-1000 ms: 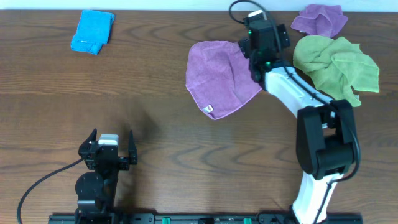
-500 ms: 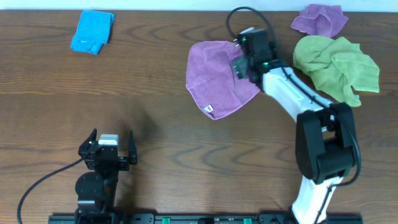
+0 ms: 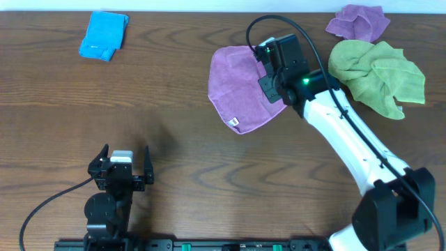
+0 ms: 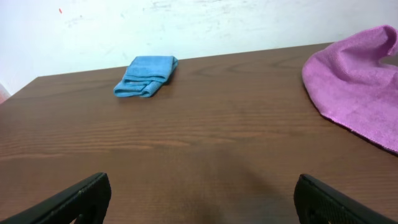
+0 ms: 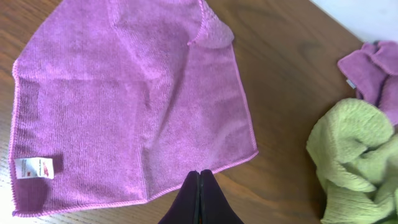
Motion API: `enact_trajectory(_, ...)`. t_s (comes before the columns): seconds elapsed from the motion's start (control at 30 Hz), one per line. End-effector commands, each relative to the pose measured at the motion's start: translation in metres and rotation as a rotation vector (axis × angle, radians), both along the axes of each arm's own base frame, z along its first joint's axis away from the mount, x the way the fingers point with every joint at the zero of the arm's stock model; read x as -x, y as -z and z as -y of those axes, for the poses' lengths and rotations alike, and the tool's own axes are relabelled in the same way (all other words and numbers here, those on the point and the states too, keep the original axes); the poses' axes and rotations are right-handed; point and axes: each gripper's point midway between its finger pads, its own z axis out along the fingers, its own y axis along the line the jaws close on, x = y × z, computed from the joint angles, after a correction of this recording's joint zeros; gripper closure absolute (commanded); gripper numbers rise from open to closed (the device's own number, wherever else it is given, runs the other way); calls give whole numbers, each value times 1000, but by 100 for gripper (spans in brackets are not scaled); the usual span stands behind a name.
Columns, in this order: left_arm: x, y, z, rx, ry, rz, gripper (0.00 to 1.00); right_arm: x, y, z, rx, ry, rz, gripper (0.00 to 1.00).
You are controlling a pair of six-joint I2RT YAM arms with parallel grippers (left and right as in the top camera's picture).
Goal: Fold the cloth
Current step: 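Drag the purple cloth corner upward with the right gripper to spread it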
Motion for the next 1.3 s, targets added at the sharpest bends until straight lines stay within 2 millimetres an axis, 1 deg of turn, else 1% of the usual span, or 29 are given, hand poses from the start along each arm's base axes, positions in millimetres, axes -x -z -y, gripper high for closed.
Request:
enact_trajectory(0.0, 0, 15, -4, 10, -25, -33, 5, -6, 27, 11, -35, 43, -66, 99)
enact_trajectory(0.07, 0, 15, -4, 10, -25, -33, 5, -12, 48, 16, -52, 53, -110, 99)
enact_trajectory(0.17, 0, 15, -4, 10, -25, -33, 5, -21, 72, 23, -74, 93, -141, 99)
enact_trajectory(0.23, 0, 15, -4, 10, -25, -33, 5, -28, 84, 25, -89, 100, -143, 99)
enact_trajectory(0.3, 0, 15, -4, 10, -25, -33, 5, -33, 91, 23, -103, 97, -142, 99)
enact_trajectory(0.4, 0, 15, -4, 11, -26, -33, 5, -36, 105, 20, -110, 91, -160, 99)
enact_trajectory(0.5, 0, 15, -4, 10, -25, -33, 5, -37, 124, 22, -99, 97, -181, 98)
enact_trajectory(0.63, 0, 15, -4, 10, -25, -33, 5, -37, 150, 28, -88, 112, -221, 98)
enact_trajectory(0.73, 0, 15, -4, 10, -25, -33, 5, -33, 164, 34, -78, 126, -258, 99)
enact_trajectory(0.8, 0, 15, -4, 10, -25, -33, 5, -26, 171, 38, -70, 138, -293, 99)
enact_trajectory(0.93, 0, 15, -4, 10, -25, -33, 5, -9, 177, 42, -57, 165, -365, 98)
enact_trajectory(1.0, 0, 15, -4, 10, -25, -33, 5, 10, 181, 47, -42, 200, -442, 98)
enact_trajectory(1.07, 0, 15, -4, 10, -25, -33, 5, 29, 184, 58, -5, 279, -511, 99)
enact_trajectory(1.1, 0, 15, -4, 10, -25, -33, 5, 44, 184, 66, 24, 341, -560, 99)
enact_trajectory(1.2, 0, 15, -5, 9, -27, -33, 5, 77, 181, 83, 103, 446, -662, 99)
enact_trajectory(1.27, 0, 15, -6, 7, -36, -33, 5, 88, 178, 91, 152, 458, -699, 99)
